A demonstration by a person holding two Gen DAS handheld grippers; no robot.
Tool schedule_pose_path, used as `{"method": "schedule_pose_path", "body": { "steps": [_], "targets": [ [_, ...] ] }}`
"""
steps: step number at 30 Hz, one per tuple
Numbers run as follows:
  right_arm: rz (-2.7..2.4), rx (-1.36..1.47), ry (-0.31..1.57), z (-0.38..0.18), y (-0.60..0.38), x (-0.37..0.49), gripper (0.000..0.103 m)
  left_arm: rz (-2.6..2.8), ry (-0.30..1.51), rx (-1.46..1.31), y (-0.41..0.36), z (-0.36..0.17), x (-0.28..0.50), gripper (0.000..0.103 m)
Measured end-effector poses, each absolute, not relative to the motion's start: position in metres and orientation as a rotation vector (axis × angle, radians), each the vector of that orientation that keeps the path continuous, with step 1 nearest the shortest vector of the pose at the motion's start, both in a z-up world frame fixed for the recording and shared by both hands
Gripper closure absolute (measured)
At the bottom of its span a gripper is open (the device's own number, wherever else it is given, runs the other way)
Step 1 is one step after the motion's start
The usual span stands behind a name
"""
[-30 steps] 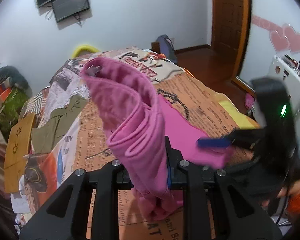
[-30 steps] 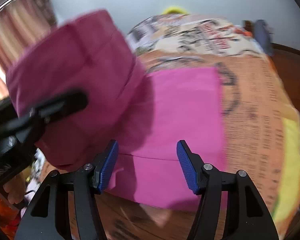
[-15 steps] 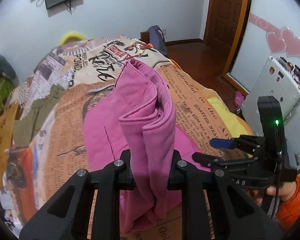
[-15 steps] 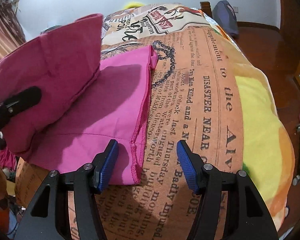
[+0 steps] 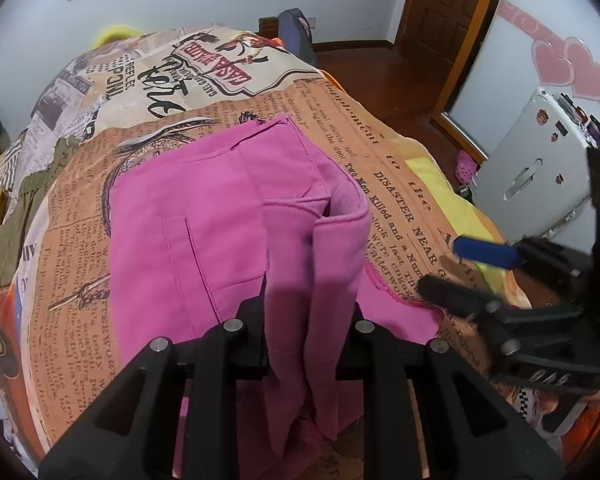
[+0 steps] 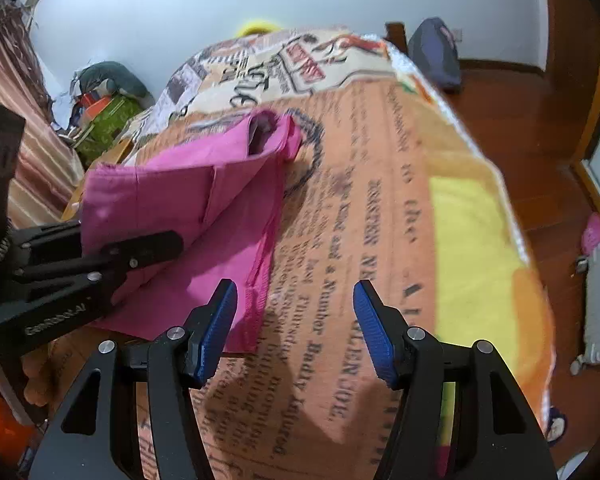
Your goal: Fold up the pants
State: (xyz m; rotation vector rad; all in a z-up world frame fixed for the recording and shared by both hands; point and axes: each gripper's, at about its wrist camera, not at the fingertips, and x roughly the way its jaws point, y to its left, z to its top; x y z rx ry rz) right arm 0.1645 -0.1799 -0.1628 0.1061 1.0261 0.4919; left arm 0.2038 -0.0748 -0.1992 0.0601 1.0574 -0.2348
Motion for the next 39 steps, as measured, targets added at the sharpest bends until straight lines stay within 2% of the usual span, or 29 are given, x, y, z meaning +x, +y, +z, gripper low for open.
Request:
{"method": "schedule_pose_path", "body": {
  "steps": [5,15,20,22,26,35,39],
  "targets": [
    [0.471,0.113,0.961,-0.139,-0.191,0.162,0.045,-0.298,1.079,-0.01,-0.069,-0.193,0.193,0.061],
    [0.513,0.095,0.864,-0.106,-0.171,0.162,0.046,-0.298,0.979,-0.062,-0.031,-0.153,0.151,0.059],
    [0.553,0.097,0.846,-0.101,-0.155,0.163,0.046,-0.199,1.009,-0.036,-0.005,-0.168,0.154,0.059],
    [0.567,0.087,0.853,-0.104,-0.146,0.163,0.046,-0.175,1.047,-0.032,0.003,-0.183,0.158,0.058],
    [0.586,0.059,0.892,-0.119,-0.13,0.164,0.046,-0.166,1.045,-0.056,0.014,-0.196,0.153,0.047],
    [0.547,0.055,1.035,-0.164,-0.149,0.161,0.046,-0.178,1.043,-0.072,0.022,-0.197,0.149,0.04],
    [0.537,0.055,1.067,-0.178,-0.157,0.158,0.045,-0.196,1.062,-0.115,0.027,-0.191,0.154,0.041]
  ]
}}
